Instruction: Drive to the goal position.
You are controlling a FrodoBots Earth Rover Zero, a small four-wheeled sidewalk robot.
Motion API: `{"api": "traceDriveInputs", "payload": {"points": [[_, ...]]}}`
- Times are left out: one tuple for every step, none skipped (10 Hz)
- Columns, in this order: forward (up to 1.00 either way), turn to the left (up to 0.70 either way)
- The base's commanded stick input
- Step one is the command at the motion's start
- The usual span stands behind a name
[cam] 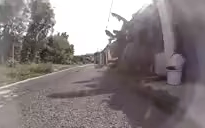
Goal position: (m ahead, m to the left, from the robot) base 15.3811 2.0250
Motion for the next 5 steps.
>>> {"api": "traceDriveInputs", "payload": {"points": [[0.85,0.0],[0.85,0.0],[0.85,0.0],[0.85,0.0],[0.85,0.0]]}}
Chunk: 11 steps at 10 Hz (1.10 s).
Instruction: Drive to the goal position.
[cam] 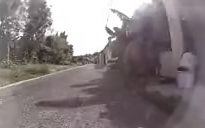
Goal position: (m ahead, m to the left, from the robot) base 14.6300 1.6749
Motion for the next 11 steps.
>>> {"api": "traceDriveInputs", "payload": {"points": [[0.85,0.06],[0.85,0.27],[0.85,0.34],[0.85,0.07],[0.85,0.0],[0.85,0.0],[0.85,0.0],[0.85,0.0],[0.85,0.0],[0.85,0.0],[0.85,0.0]]}}
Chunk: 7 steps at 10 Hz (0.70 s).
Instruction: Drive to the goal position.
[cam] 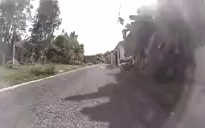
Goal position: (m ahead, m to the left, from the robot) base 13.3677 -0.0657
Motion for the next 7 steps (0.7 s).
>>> {"api": "traceDriveInputs", "payload": {"points": [[0.85,0.0],[0.85,0.0],[0.95,0.0],[1.0,0.0],[1.0,0.0],[1.0,0.0],[1.0,0.0]]}}
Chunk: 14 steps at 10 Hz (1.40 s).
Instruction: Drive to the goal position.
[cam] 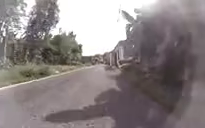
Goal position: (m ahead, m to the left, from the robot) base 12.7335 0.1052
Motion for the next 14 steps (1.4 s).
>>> {"api": "traceDriveInputs", "payload": {"points": [[1.0,0.0],[1.0,0.0],[1.0,0.0],[1.0,0.0],[1.0,0.0],[1.0,0.0],[1.0,0.0],[1.0,0.0],[1.0,0.0],[1.0,0.0],[1.0,0.0],[1.0,0.0],[1.0,0.0],[1.0,0.0]]}}
